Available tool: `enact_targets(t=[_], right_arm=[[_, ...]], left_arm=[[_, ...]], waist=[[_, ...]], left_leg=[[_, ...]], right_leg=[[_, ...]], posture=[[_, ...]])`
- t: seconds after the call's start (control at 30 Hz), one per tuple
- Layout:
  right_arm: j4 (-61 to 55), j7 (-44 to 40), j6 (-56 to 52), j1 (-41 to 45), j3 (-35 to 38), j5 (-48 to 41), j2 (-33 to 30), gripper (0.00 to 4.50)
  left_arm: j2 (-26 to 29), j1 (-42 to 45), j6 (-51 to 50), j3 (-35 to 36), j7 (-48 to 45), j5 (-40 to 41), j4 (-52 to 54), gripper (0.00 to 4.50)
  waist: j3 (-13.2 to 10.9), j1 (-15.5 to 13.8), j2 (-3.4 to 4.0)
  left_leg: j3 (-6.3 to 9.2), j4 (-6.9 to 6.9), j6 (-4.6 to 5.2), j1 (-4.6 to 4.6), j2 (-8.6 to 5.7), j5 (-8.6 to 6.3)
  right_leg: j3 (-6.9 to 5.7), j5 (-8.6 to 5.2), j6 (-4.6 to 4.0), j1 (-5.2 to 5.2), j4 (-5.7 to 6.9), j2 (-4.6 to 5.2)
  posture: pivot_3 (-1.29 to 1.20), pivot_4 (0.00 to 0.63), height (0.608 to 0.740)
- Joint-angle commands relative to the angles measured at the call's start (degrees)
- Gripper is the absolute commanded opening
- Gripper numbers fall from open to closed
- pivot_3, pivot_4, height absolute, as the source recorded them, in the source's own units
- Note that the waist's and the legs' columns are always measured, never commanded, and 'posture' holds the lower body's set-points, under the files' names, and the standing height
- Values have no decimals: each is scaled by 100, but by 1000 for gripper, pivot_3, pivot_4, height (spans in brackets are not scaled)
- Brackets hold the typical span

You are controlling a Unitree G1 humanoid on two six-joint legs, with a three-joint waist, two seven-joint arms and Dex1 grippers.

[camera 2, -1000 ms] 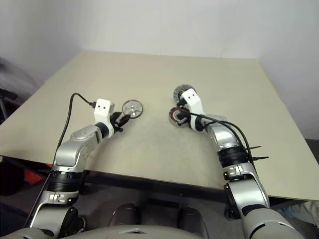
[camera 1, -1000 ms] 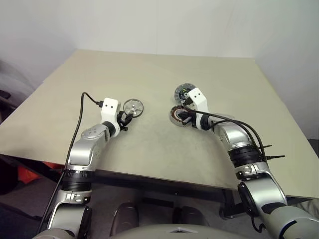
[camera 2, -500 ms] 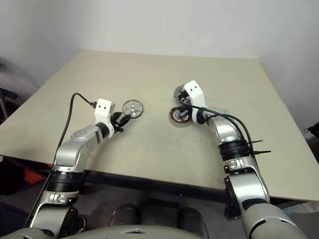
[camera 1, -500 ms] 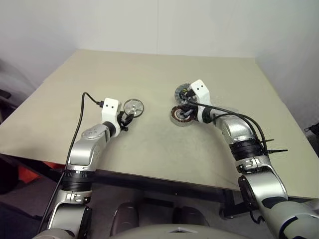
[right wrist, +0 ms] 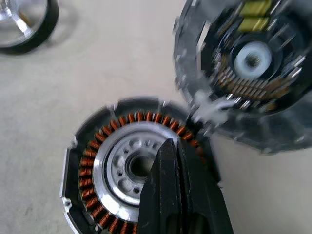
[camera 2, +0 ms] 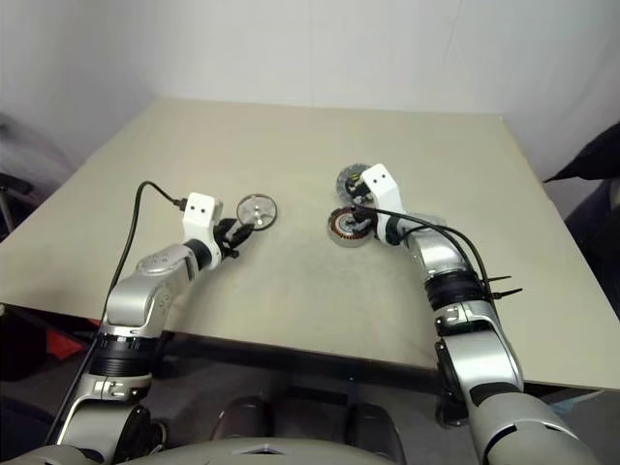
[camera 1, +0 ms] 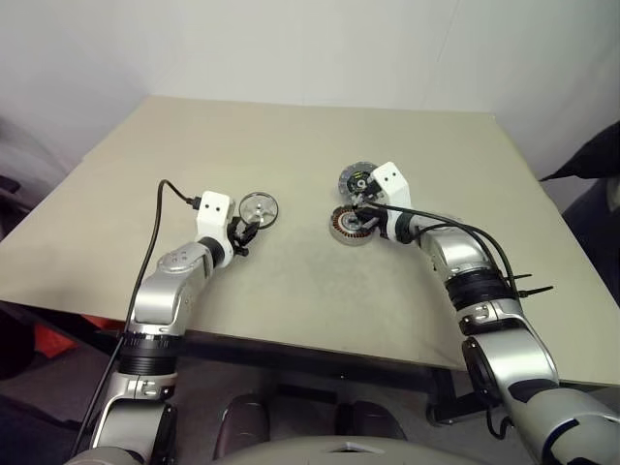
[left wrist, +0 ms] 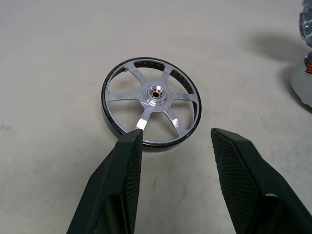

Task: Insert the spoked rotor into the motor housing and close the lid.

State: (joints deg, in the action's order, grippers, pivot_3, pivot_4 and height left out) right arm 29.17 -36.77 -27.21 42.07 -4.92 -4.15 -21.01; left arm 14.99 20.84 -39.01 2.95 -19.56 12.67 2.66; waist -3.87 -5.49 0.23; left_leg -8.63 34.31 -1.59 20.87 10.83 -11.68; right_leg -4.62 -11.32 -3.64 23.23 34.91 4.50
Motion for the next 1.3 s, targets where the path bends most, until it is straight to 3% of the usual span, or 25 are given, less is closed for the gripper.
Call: enact_targets(t=[0.03,0.43,0.6,1.0,1.3], right_arm=[[-521,-57,-90,268,197,-161,-84,37],[337,236,97,-143,-70,150,219,37],[136,192,54,84,81,13,158,37],[-615,42,-280,209,124,-154,45,37],[215,309,-38,-187,-101,128,323,37]], left_arm=[[25,68,40,28,2,47,176,2375],[61,57,1,61,15,52,245,2375],[63,43,1,73,33,54,256,2375],[37,72,28,39,29,43,206,2375],[60,58,9,59,36,43,252,2375]], waist=[[0,0,0],[4,5,-2],[4,3,-2],[4,1,-2],[6,13,-4]], left_leg=[[0,0,0,0,0,0],[-1,0,0,1,-1,0],[0,0,0,-37,0,0],[0,0,-2,-30,3,1],[2,-1,-4,-36,3,1]], right_leg=[[0,0,0,0,0,0],[1,0,0,-2,0,0],[0,1,-1,-20,2,0],[0,2,-3,-13,-1,-3],[6,2,-3,-33,1,-3]], posture=[[0,0,740],[0,0,740],[0,0,740],[0,0,740],[0,0,740]])
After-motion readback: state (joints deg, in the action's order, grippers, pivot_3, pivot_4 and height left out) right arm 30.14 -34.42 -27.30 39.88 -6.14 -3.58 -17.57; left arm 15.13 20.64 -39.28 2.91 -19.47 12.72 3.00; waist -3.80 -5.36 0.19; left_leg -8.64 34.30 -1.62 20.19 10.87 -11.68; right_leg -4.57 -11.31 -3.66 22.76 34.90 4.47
